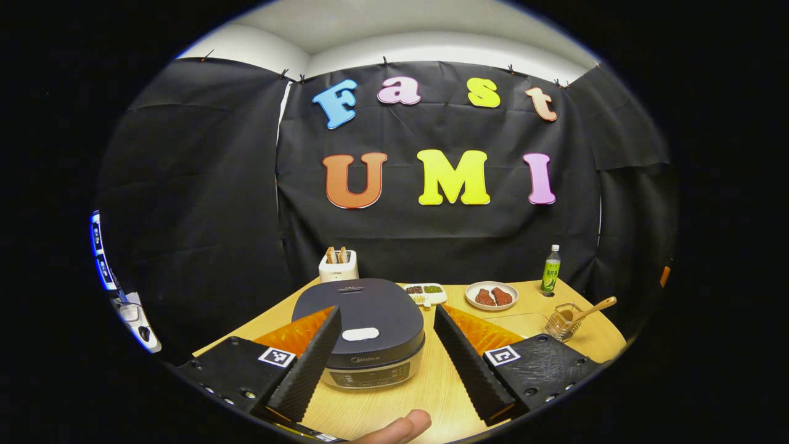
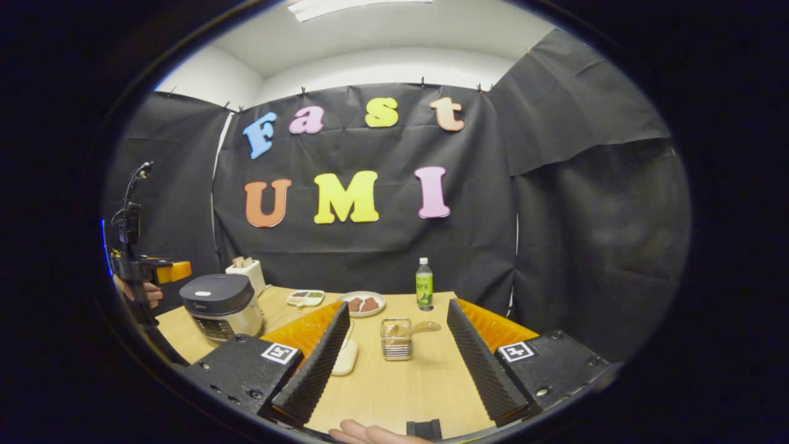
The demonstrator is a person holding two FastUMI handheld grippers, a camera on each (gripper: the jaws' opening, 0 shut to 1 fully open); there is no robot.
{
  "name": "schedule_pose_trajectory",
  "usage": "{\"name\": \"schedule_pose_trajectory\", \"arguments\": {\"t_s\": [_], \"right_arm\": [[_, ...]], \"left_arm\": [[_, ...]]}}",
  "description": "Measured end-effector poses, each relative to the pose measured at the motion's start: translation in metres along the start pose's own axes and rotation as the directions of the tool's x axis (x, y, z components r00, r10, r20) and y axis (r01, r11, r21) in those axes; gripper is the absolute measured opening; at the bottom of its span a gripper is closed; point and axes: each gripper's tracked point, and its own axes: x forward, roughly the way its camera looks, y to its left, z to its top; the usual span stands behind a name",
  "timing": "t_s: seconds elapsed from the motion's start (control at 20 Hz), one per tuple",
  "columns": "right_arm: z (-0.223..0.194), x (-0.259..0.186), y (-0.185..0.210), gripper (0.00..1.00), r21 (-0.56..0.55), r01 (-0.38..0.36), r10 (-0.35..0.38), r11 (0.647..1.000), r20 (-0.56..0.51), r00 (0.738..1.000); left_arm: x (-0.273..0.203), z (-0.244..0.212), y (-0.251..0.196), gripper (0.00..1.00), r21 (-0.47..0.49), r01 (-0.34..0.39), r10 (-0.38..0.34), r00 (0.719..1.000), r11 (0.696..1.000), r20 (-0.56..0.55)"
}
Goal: Close the left gripper, press the button to open the rice cooker; take a wooden spoon from the chopstick holder with the right hand, scoop a spoonful of rice and pour it into the rice cooker, then put the wooden spoon back into the chopstick holder.
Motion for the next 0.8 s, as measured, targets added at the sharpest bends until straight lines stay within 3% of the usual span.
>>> {"name": "schedule_pose_trajectory", "arguments": {"t_s": [0.1,0.25,0.3,0.35,0.4,0.45,0.5,0.55,0.6,0.7,0.8], "right_arm": [[0.000,0.007,-0.008,0.99,-0.005,0.011,-0.011,1.000,0.003,1.000],[0.002,0.012,-0.013,1.00,-0.024,0.019,-0.019,1.000,0.018,1.000],[0.003,0.013,-0.013,1.00,-0.030,0.018,-0.017,0.999,0.026,1.000],[0.003,0.014,-0.015,0.99,-0.036,0.018,-0.017,0.999,0.030,0.999],[0.002,0.015,-0.016,0.99,-0.039,0.020,-0.019,0.999,0.030,0.999],[0.000,0.016,-0.017,0.99,-0.041,0.021,-0.020,0.999,0.027,0.999],[-0.001,0.016,-0.017,1.00,-0.045,0.019,-0.017,0.999,0.025,1.000],[-0.002,0.017,-0.016,0.99,-0.044,0.014,-0.013,0.999,0.025,1.000],[-0.004,0.018,-0.015,1.00,-0.039,0.009,-0.008,0.999,0.023,1.000],[-0.010,0.019,-0.013,1.00,-0.028,-0.006,0.006,1.000,0.013,1.000],[-0.017,0.024,-0.015,0.99,-0.013,-0.009,0.009,1.000,0.001,1.000]], "left_arm": [[0.014,-0.001,0.000,0.96,-0.002,-0.004,0.004,1.000,1.000,-0.025],[0.027,-0.006,0.007,0.87,-0.021,-0.015,0.014,0.998,1.000,-0.069],[0.029,-0.008,0.009,0.67,-0.034,-0.014,0.011,0.997,0.999,-0.082],[0.032,-0.012,0.013,0.70,-0.046,-0.017,0.013,0.995,0.999,-0.100],[0.036,-0.017,0.018,0.58,-0.058,-0.023,0.016,0.993,0.998,-0.118],[0.041,-0.024,0.019,0.41,-0.072,-0.027,0.016,0.989,0.997,-0.149],[0.045,-0.035,0.020,0.29,-0.086,-0.031,0.015,0.982,0.996,-0.188],[0.048,-0.044,0.024,0.08,-0.109,-0.040,0.014,0.974,0.993,-0.225],[0.052,-0.052,0.024,0.00,-0.121,-0.035,0.002,0.965,0.992,-0.263],[0.075,-0.061,0.032,0.00,-0.118,-0.067,0.029,0.955,0.991,-0.294],[0.068,-0.070,0.032,0.00,-0.115,-0.063,0.023,0.947,0.991,-0.321]]}}
